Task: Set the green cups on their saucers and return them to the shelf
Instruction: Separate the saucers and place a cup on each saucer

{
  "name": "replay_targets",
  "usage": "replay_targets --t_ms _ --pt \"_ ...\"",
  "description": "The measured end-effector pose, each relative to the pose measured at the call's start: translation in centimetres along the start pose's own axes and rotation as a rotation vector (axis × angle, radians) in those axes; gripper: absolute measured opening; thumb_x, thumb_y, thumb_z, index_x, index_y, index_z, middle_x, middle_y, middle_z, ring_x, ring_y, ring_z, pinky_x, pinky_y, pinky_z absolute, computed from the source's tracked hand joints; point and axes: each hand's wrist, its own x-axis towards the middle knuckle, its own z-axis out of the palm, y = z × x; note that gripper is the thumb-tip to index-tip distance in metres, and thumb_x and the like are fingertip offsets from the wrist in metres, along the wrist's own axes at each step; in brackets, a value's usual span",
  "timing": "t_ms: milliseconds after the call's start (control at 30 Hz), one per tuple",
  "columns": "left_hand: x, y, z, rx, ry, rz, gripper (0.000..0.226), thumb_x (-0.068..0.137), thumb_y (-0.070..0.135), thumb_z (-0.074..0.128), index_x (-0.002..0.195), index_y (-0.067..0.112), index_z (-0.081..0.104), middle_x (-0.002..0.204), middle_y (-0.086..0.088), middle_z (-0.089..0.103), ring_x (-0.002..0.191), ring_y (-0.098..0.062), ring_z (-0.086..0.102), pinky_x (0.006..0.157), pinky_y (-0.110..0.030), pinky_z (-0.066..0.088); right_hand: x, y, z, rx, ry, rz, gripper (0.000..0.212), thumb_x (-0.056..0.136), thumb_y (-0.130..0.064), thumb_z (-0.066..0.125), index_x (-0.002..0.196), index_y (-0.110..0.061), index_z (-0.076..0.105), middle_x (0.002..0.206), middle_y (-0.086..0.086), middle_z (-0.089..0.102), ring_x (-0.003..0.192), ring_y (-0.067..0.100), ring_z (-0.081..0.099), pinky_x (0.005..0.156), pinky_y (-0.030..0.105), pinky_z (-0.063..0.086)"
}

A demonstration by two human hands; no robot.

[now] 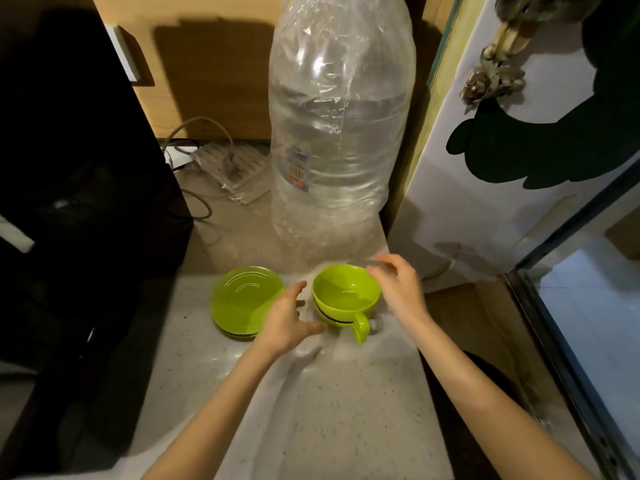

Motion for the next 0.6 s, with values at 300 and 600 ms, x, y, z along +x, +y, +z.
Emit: replay_targets --t_ms 300,600 --pt "-1.3 -2.4 -6.5 -0.021 0.518 -0.167 0.031 0.084 0.024 0.059 0.113 0.013 0.061 0.091 -0.007 0.060 0.087 -0.022 0.057 0.074 -0.026 0.039 2.0 -5.0 8.9 -0.178 -0.494 -0.237 0.026 0.086 0.000 0.055 0.111 0.007 0.060 0.095 0.015 0.062 0.066 0.003 0.054 0.064 0.011 0.039" --pt "-2.1 -7.3 -7.1 0.097 0.501 -0.397 0.044 0.084 0.035 0.055 0.122 0.011 0.055 0.121 -0.017 0.063 0.110 -0.033 0.058 0.092 -0.036 0.043 2.6 -5.5 14.4 -0.822 -0.729 -0.259 0.032 0.087 -0.015 0.052 0.109 0.007 0.061 0.115 0.028 0.063 0.109 0.037 0.059 0.077 0.032 0.047"
